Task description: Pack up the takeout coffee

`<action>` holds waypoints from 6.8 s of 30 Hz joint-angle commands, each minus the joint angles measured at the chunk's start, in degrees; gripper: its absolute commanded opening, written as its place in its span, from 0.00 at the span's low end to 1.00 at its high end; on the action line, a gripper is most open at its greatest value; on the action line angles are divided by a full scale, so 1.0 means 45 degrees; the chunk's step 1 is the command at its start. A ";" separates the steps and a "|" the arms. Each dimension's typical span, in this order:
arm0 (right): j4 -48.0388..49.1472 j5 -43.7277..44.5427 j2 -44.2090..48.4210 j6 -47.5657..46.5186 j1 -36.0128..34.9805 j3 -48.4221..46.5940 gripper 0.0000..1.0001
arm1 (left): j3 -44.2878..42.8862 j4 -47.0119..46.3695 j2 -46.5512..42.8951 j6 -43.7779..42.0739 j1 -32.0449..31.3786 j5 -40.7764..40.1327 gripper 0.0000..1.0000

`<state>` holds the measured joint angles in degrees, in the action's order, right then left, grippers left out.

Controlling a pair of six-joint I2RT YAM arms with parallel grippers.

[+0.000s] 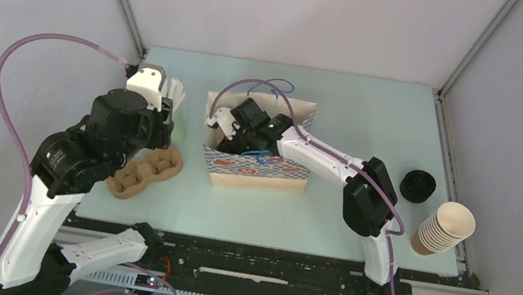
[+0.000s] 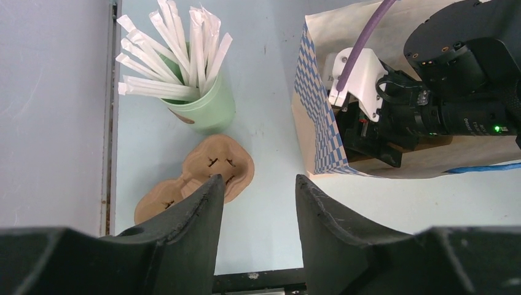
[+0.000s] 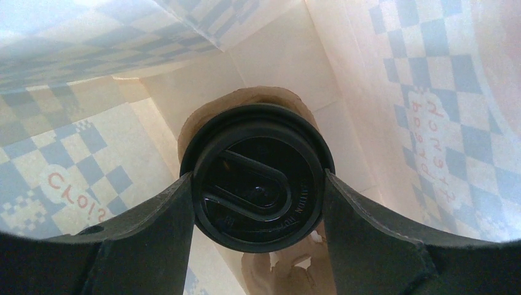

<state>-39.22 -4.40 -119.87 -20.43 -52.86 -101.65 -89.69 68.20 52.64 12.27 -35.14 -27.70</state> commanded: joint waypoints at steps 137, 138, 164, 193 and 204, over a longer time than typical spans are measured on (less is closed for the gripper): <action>0.3629 -0.0172 1.1894 0.5913 0.2462 0.5747 0.00 | 0.3181 -0.9728 0.3433 0.0670 -0.0464 -0.0108 0.00; 0.3578 -0.0108 1.1890 0.5853 0.2403 0.5751 0.00 | 0.3060 -0.9710 0.3545 0.0654 -0.0470 0.0034 0.00; 0.1162 -0.0653 1.1937 0.7790 0.4122 0.5777 0.00 | -0.2209 -0.2179 0.7175 0.1593 -0.0459 0.2905 0.00; -0.5663 0.2333 0.8602 0.7157 0.5374 -0.2208 0.91 | -0.1571 -0.2205 0.4802 0.2171 0.3853 -0.1390 0.92; -0.5338 0.0940 1.0059 0.6265 0.6606 -0.1211 0.89 | -0.2209 -0.3151 0.7349 0.2065 0.7506 0.1198 0.62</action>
<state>-64.05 2.37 -77.06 9.63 -24.99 -108.88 -96.44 55.64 81.87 21.02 -6.26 -27.75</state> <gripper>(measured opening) 0.895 0.661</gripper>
